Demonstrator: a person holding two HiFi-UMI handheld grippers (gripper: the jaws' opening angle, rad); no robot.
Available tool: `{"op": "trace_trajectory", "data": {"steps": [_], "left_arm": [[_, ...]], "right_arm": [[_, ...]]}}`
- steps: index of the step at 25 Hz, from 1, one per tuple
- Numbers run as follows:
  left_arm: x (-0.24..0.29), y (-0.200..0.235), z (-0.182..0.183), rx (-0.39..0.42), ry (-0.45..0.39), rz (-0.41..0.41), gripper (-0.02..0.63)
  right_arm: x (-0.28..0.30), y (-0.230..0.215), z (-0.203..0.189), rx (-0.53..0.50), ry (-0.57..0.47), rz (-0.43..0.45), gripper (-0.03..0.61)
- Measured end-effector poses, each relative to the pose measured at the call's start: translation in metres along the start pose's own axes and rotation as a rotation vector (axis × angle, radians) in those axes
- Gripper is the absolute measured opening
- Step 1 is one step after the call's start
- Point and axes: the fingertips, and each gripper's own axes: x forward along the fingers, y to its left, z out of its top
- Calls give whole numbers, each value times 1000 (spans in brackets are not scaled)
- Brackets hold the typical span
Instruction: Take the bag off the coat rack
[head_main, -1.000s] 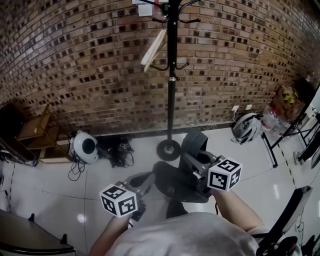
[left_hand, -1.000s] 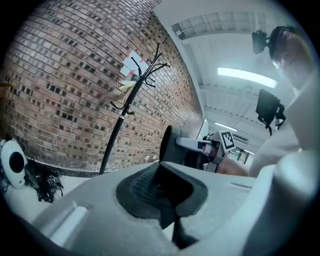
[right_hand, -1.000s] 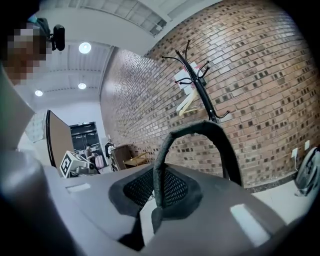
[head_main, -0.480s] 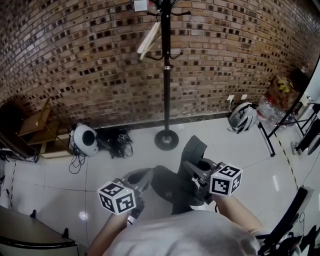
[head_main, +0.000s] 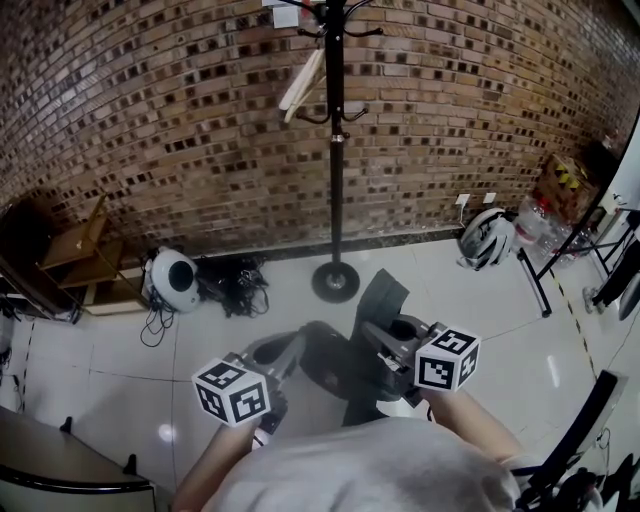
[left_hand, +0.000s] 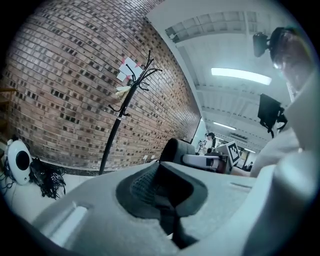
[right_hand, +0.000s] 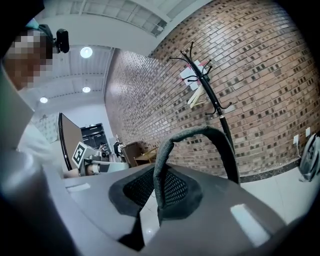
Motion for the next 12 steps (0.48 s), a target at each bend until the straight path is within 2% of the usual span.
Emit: {"op": "trace_trajectory", "data": {"steps": [12], "left_arm": [[4,5,8,-2,-9,-11,0]], "right_arm": [[7,-3,-5,-14,37,-18,23]]}}
